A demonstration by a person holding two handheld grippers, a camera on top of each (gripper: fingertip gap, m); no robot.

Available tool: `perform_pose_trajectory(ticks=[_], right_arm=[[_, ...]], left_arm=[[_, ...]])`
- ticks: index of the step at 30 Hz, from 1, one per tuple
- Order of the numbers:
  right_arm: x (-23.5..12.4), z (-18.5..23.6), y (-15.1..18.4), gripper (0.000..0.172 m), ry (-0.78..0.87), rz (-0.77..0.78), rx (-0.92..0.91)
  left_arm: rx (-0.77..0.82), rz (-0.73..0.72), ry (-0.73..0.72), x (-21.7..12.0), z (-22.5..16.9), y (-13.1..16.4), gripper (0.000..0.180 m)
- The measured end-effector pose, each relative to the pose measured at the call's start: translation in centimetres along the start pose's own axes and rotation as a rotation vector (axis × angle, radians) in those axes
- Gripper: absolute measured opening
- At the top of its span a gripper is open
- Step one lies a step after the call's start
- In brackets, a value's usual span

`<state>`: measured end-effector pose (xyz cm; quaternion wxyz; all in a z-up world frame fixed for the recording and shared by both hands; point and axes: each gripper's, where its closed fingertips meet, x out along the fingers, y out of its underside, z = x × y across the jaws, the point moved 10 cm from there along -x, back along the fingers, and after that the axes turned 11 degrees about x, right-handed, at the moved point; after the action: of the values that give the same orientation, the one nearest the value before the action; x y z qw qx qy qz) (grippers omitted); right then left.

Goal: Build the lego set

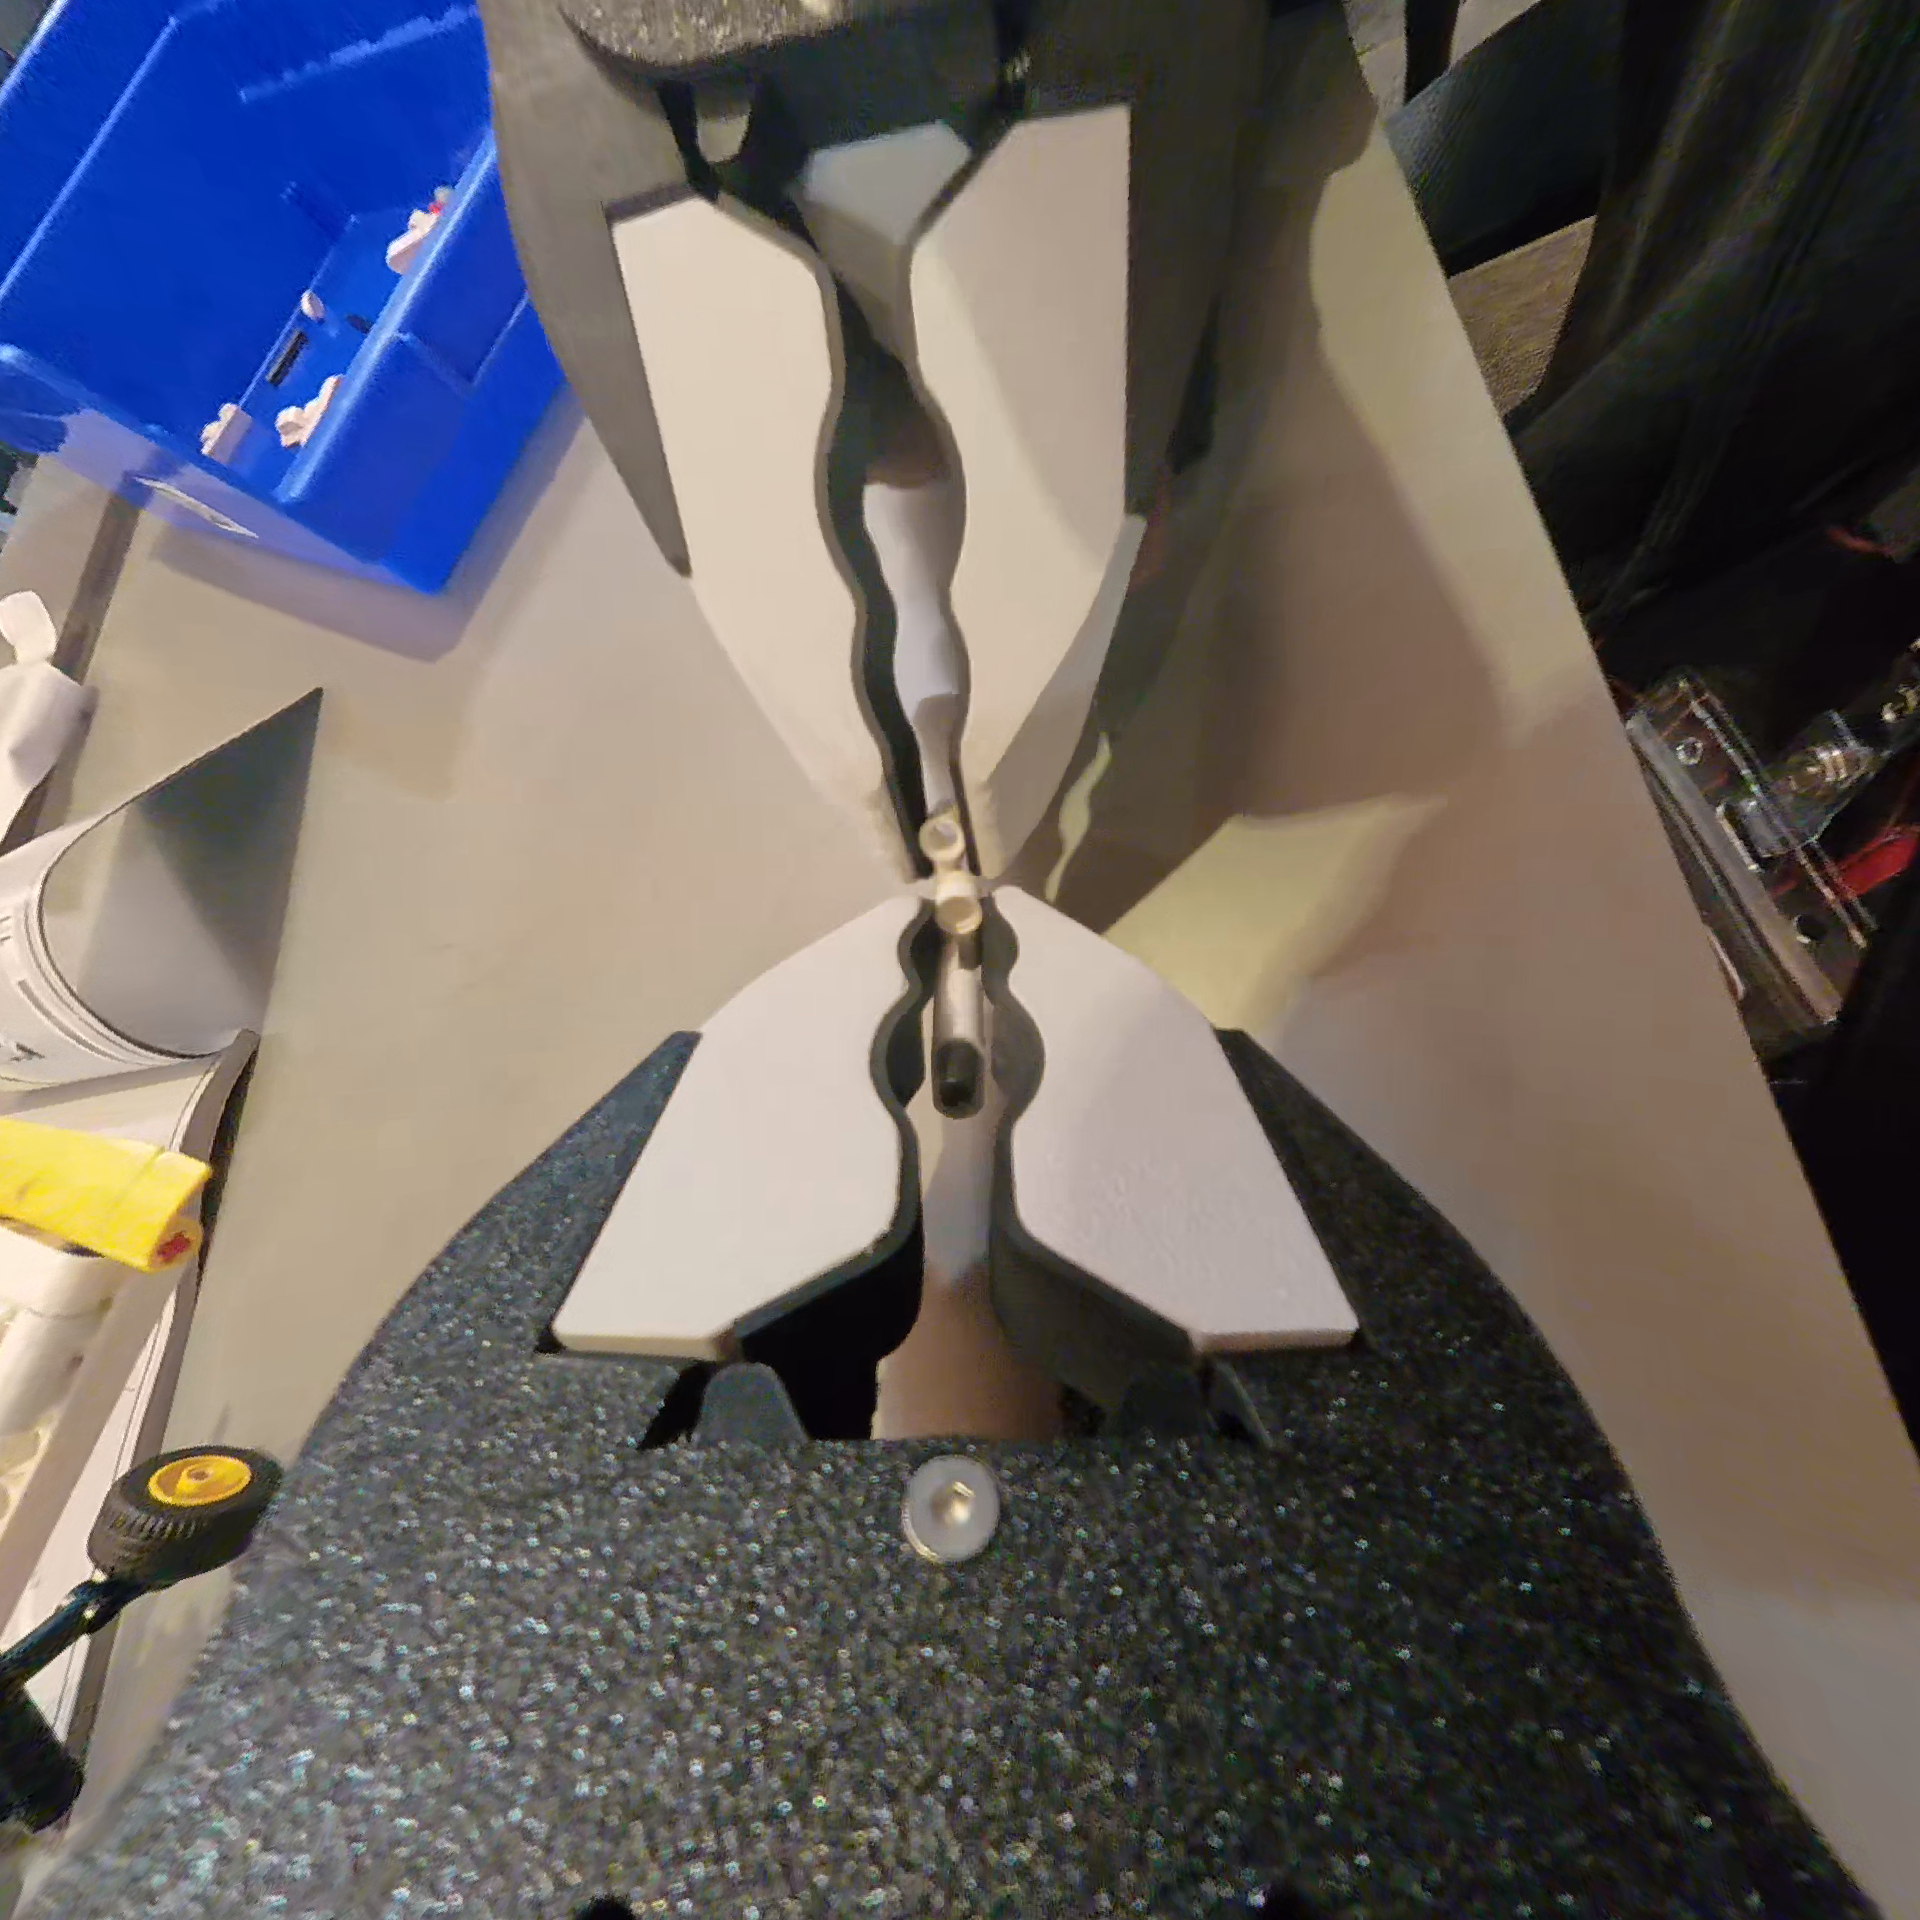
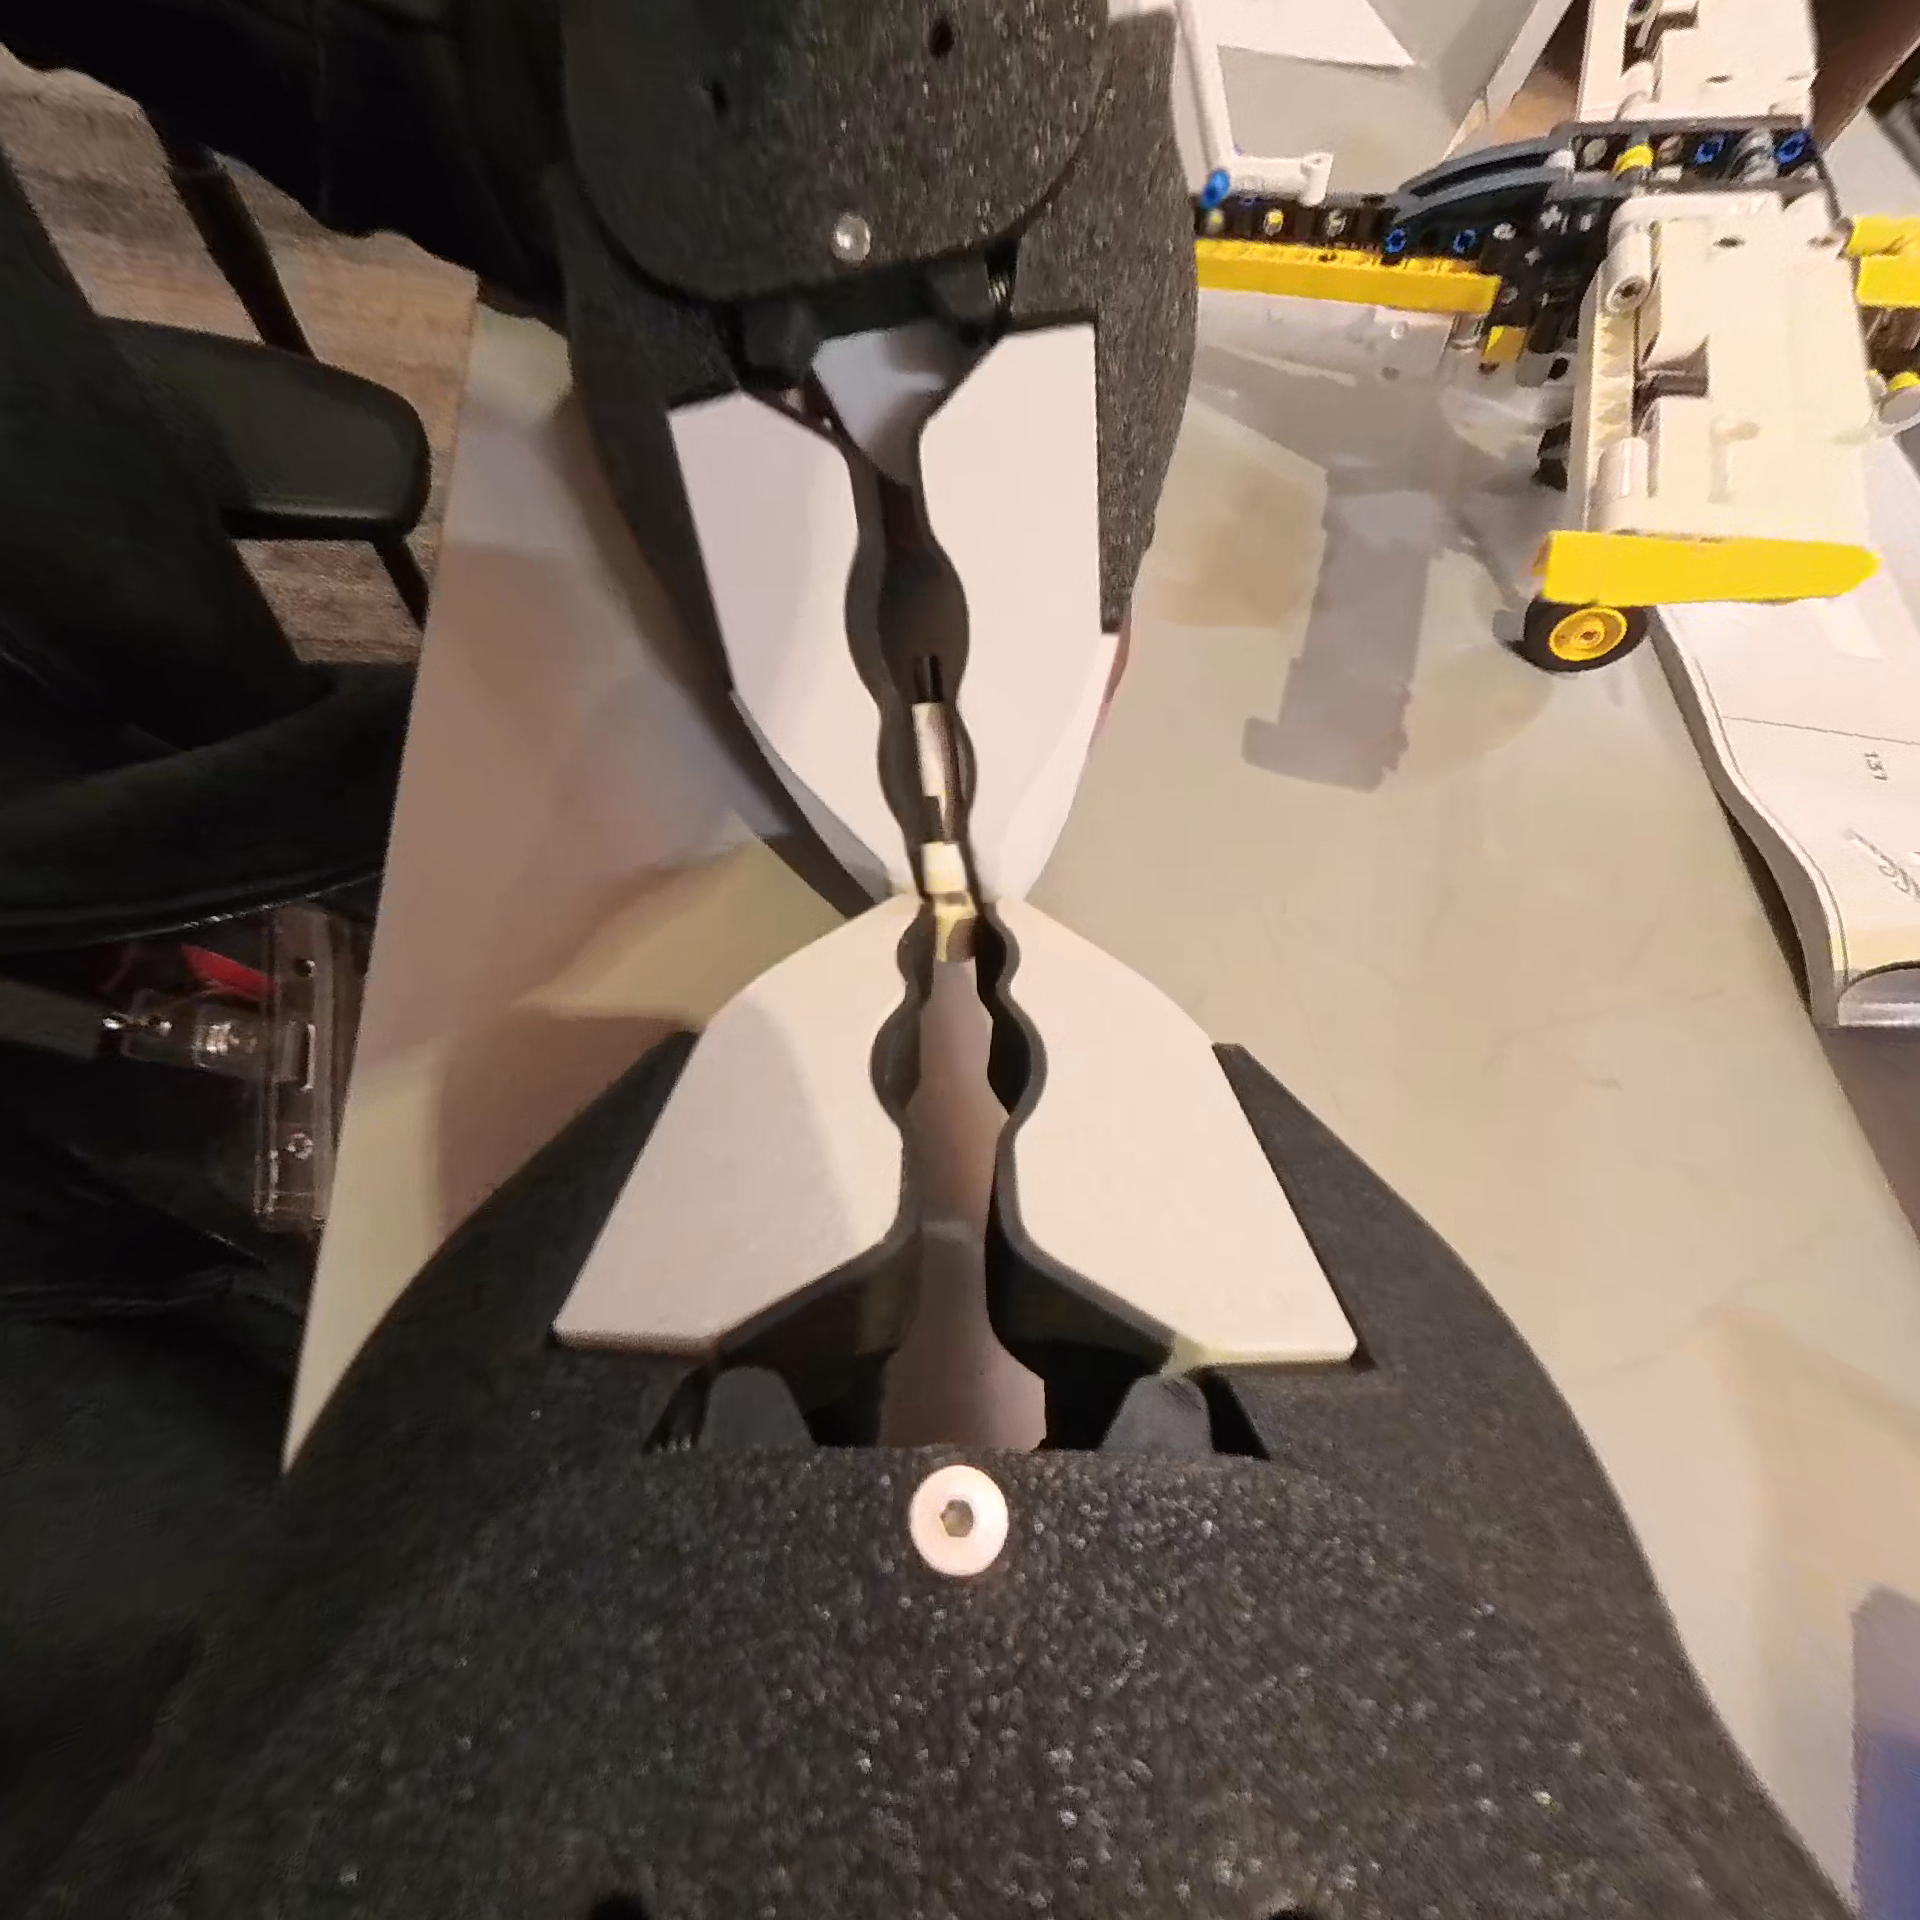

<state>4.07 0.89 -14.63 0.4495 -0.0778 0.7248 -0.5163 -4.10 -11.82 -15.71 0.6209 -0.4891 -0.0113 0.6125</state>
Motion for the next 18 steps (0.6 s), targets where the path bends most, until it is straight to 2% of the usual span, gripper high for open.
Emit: perform_pose_trajectory(ticks=[13,18], right_arm=[[-0.42,-0.5,0.18,0.007,-0.035,-0.042,0.038],[-0.88,-0.68,0.03,0.007,-0.08,-0.104,0.05]], left_arm=[[-0.038,-0.056,-0.003,-0.37,0.24,0.06,0.008],[-0.085,-0.119,-0.016,-0.87,0.66,0.39,0.008]])
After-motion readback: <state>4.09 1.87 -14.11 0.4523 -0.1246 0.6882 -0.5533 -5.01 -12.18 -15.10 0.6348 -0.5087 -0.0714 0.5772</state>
